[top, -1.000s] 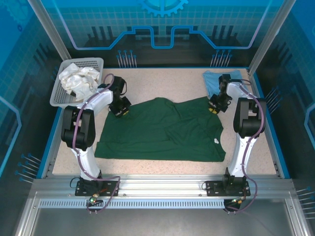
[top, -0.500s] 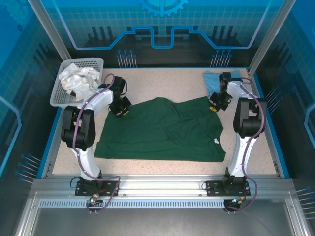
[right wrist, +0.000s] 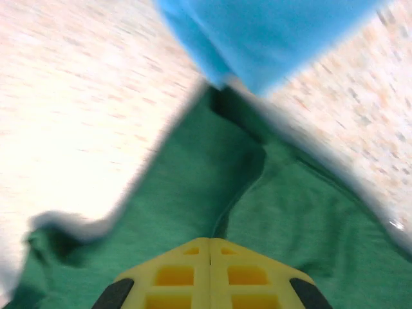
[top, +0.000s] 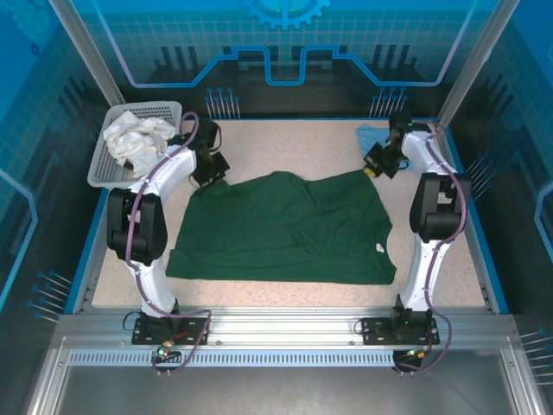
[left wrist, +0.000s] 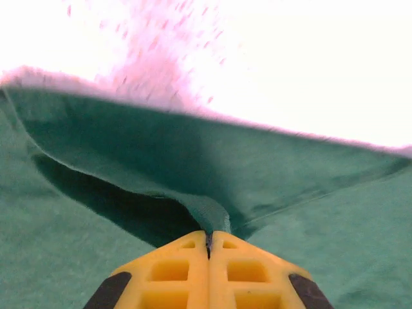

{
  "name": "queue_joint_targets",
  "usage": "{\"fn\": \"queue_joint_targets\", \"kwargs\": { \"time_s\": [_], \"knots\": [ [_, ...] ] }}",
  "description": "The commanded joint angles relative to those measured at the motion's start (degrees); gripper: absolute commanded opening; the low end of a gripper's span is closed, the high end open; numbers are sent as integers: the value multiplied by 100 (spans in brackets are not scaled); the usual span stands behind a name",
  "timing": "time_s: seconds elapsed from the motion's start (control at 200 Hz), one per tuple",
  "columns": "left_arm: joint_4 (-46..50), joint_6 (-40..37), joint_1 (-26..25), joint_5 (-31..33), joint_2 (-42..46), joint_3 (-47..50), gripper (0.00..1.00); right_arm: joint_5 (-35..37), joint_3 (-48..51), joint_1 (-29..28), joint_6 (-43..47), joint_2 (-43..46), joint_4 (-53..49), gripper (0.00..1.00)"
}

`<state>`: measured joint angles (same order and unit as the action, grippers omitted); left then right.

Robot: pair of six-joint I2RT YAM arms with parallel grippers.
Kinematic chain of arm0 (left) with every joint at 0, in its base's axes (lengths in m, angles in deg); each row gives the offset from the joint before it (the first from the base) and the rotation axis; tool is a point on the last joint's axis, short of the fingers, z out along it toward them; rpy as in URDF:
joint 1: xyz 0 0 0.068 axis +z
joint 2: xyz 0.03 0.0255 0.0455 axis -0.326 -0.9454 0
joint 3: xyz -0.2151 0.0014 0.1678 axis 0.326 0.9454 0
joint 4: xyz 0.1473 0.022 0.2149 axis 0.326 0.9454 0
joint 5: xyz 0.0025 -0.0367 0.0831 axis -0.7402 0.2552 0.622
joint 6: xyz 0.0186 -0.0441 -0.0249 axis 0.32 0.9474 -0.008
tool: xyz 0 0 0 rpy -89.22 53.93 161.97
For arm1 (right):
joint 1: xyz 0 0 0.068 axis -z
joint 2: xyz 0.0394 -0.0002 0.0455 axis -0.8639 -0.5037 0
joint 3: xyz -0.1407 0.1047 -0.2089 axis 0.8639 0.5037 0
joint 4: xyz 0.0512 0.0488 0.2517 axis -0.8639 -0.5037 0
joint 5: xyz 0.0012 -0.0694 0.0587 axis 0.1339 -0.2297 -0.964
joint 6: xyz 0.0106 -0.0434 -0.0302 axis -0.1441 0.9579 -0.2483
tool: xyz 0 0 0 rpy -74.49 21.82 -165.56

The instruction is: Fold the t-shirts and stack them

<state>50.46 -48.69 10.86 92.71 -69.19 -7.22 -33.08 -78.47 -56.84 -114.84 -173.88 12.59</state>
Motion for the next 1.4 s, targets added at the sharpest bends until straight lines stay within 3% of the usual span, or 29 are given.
{"fn": "queue_joint_targets", "kwargs": {
  "time_s": [0.0, 0.28, 0.61, 0.78, 0.995, 1.396],
  "knots": [
    [-45, -497, 130, 409, -195, -605, 0, -450, -847, -21, -391, -265, -200, 0],
    [-125, -530, 621, 228, -694, -1050, 0, -886, -2880, -2, -1315, -1388, -686, 0],
    [-242, -569, 1137, -46, -839, -658, 0, -1108, -3303, -21, -1643, -1476, -907, 0],
    [-391, -793, 1342, -453, -841, -425, 0, -1213, -2856, -22, -1304, -902, -1249, 0],
    [-427, -1206, 1454, -1066, -878, -341, 0, -1234, -1562, 56, -934, 184, -1494, 0],
    [-88, -1994, 1554, -975, -277, 38, 0, -1269, 9, 182, 10, 1510, -2433, 0]
  ]
}}
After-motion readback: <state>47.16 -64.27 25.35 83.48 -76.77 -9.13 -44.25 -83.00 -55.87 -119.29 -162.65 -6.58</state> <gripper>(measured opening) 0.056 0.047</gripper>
